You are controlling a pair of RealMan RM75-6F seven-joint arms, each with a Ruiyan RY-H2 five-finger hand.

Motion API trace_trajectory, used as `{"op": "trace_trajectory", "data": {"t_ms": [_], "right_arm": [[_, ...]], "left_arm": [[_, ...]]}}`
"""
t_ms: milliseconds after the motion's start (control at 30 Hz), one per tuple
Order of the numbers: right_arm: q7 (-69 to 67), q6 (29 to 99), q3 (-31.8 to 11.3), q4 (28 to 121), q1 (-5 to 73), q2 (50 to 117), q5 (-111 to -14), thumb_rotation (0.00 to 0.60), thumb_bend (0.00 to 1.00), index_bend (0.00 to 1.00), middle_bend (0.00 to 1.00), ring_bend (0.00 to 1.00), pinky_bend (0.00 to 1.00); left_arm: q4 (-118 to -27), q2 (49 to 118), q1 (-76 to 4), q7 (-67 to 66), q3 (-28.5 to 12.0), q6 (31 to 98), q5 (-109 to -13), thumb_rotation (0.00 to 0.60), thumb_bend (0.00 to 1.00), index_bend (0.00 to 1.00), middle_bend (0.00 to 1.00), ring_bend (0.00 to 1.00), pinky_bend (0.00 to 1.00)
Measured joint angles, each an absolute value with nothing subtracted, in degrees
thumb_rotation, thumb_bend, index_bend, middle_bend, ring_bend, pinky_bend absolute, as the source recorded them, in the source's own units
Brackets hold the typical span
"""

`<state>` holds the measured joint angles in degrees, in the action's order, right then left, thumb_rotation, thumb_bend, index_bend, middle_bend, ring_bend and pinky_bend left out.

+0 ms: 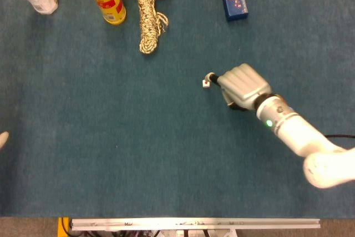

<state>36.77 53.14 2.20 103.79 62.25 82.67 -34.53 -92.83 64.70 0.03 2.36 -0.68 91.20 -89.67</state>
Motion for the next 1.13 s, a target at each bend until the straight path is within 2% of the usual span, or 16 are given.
{"op": "trace_trajectory", "data": {"t_ms": [133,167,233,333,400,467,567,633,767,1133], "right_arm": [[34.15,58.54,3.41,106.81,57.93,78.70,-41.33,0.600,0.64,0.21,1.00,1.00,1.00],[33.00,60.78,3.89,107.51,56.11,77.53,-43.70,0.600,0.56,0.21,0.98,1.00,1.00],[31.08,64.48,4.72,108.25,53.04,75.80,-47.33,0.600,0.48,0.19,0.90,0.97,1.00],[27.85,70.91,6.34,109.05,47.23,72.71,-53.06,0.600,0.40,0.12,0.68,0.80,1.00],[25.67,75.07,7.42,109.35,43.20,70.66,-56.42,0.600,0.36,0.10,0.56,0.68,0.97],[23.44,78.76,8.26,109.45,39.42,68.92,-59.40,0.600,0.34,0.08,0.44,0.55,0.84],[20.41,83.14,9.18,109.04,34.73,67.05,-63.33,0.600,0.33,0.07,0.34,0.41,0.70],[18.89,85.54,9.58,108.50,32.02,66.06,-64.92,0.600,0.33,0.07,0.30,0.36,0.66],[15.77,90.91,10.18,107.21,25.91,63.87,-68.06,0.600,0.33,0.07,0.30,0.34,0.62],[9.95,95.93,10.37,104.17,14.89,60.89,-73.07,0.600,0.33,0.07,0.30,0.34,0.61]], "left_arm": [[-92.54,64.73,0.05,2.51,-0.79,91.12,-89.35,0.600,0.13,0.00,0.00,0.00,0.00],[-92.43,64.75,0.04,2.42,-0.78,91.01,-89.28,0.600,0.13,0.00,0.00,0.00,0.00],[-92.29,64.75,-0.02,2.23,-0.77,90.69,-89.09,0.600,0.13,0.00,0.00,0.00,0.00],[-92.20,64.78,-0.29,1.82,-0.87,90.29,-88.94,0.600,0.13,0.00,0.00,0.00,0.00],[-92.22,64.83,-0.46,1.57,-0.91,90.14,-89.05,0.600,0.13,0.00,0.00,0.00,0.00],[-92.26,64.90,-0.68,1.16,-0.93,89.90,-89.17,0.600,0.13,0.00,0.00,0.00,0.00],[-92.59,64.96,-1.00,0.78,-0.97,89.69,-89.50,0.600,0.13,0.00,0.00,0.00,0.00],[-92.71,64.97,-1.04,0.64,-0.96,89.69,-89.58,0.600,0.13,0.00,0.00,0.00,0.00],[-92.80,64.96,-1.10,0.16,-0.86,89.28,-89.29,0.600,0.13,0.00,0.00,0.00,0.00],[-93.19,65.10,-1.46,-0.59,-0.80,89.06,-89.62,0.600,0.13,0.00,0.00,0.00,0.00]]}}
